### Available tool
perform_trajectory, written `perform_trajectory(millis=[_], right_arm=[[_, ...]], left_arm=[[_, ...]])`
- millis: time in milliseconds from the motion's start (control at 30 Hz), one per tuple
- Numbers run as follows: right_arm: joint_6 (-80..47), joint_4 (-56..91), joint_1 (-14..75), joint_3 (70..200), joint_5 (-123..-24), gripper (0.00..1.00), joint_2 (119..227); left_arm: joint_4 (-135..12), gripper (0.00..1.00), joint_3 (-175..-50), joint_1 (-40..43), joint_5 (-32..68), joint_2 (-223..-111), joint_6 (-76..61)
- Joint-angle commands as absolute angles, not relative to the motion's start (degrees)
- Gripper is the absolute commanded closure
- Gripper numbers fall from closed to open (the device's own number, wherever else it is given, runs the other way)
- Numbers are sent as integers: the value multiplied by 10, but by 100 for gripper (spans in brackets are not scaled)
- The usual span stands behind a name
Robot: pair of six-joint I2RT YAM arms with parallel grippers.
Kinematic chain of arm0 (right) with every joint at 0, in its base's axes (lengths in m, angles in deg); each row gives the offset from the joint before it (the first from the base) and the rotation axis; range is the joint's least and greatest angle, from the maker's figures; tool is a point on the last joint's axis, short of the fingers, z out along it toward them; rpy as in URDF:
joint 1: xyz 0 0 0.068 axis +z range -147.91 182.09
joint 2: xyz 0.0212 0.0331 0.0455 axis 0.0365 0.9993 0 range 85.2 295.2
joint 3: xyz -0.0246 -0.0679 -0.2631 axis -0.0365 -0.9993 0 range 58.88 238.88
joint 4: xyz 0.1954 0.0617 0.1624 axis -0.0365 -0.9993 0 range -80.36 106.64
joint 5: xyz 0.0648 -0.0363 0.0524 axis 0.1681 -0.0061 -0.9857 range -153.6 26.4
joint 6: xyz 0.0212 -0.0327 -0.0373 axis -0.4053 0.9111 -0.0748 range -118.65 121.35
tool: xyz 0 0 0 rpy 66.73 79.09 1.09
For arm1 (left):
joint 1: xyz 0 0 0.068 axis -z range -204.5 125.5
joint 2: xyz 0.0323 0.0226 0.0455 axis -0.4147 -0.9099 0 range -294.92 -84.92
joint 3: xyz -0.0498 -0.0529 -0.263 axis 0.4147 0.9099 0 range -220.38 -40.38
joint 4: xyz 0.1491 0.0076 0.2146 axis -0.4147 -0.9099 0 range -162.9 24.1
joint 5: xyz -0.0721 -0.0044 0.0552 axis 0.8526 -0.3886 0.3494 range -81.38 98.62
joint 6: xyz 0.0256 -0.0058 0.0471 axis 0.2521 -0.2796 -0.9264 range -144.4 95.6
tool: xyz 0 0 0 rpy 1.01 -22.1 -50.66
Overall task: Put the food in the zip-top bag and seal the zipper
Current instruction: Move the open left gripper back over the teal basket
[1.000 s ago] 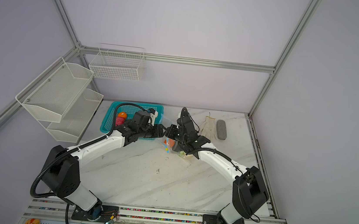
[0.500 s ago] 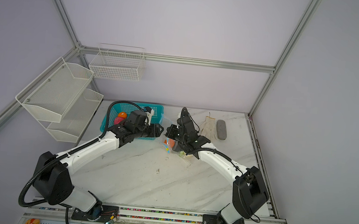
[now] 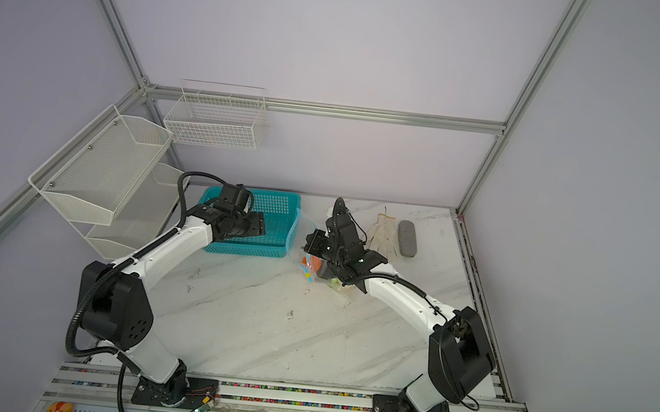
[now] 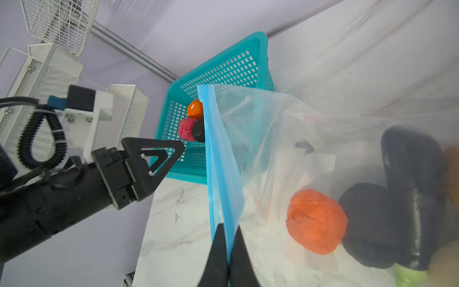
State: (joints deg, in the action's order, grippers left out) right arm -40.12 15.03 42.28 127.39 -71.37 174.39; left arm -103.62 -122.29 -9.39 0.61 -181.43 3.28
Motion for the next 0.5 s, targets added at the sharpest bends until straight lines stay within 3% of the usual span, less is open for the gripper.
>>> perform_trajectory(millis=[0,200,467], right_arm=[[-394,176,425,1274,-726,100,1753],[-385,177,424,1282,-730,100,1767],[-378,183,424,1292,-740,100,1794]], left_arm=[[-1059,15,-1303,-111,-12,-1843,41],[-1071,3,-1349,-141,-18,-1911,44],[-1073,0,-1398,-162,-48,-1980,78]])
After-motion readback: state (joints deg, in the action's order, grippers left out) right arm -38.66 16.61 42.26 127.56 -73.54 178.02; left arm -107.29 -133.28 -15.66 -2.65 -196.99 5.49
